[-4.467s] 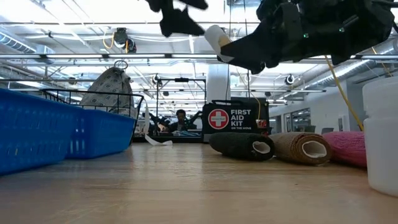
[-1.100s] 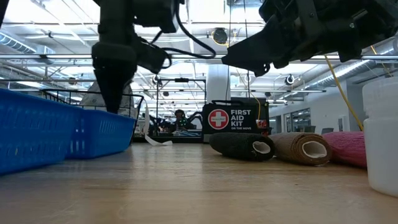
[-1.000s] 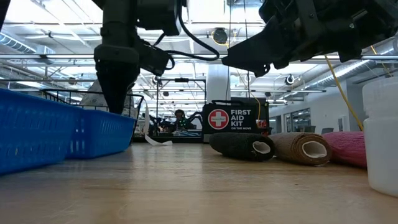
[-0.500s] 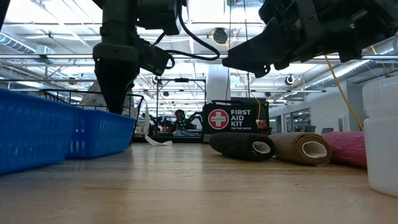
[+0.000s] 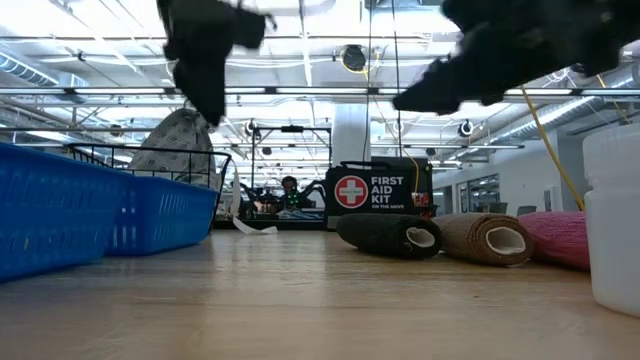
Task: Pick & Place Medicine items
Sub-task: Put the white pill bottle into the top blue basket
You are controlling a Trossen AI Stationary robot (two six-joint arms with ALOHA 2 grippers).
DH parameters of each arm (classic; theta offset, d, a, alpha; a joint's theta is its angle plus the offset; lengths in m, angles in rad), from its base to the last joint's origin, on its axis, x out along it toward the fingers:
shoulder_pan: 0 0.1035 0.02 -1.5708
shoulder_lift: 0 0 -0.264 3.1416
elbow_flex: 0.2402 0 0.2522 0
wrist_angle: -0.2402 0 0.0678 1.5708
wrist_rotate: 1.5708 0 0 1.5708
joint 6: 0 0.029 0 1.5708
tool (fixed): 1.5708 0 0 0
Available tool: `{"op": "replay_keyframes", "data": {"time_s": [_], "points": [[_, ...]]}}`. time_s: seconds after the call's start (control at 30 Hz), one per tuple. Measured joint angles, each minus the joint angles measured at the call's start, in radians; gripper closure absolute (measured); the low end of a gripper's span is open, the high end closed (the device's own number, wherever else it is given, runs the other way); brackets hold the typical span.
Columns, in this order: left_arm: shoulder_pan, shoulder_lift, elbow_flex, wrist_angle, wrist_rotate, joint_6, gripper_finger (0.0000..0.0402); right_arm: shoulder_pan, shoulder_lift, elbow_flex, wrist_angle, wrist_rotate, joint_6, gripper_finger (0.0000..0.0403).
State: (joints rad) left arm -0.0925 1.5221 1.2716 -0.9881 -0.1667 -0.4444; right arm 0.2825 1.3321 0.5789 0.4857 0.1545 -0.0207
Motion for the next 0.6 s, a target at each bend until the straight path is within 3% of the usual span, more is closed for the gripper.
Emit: {"op": "replay_keyframes", "data": {"time_s": [0.17,0.27,0.47,0.6], "points": [[-0.066,-0.134,-0.022,0.197,-0.113,0.132,0.0094,0.199,-0.099,0.0,-0.231,0.152,0.162,0.0254],[-0.092,-0.178,-0.04,0.299,-0.128,0.181,0.0095,0.347,-0.111,0.0,-0.289,0.242,0.323,0.0258],[-0.098,-0.18,-0.042,0.363,-0.133,0.188,0.0085,0.618,-0.016,0.0,-0.295,0.458,0.566,0.0259],[-0.078,-0.168,-0.042,0.387,-0.133,0.151,0.0083,0.693,0.104,0.0,-0.218,0.523,0.657,0.0247]]}}
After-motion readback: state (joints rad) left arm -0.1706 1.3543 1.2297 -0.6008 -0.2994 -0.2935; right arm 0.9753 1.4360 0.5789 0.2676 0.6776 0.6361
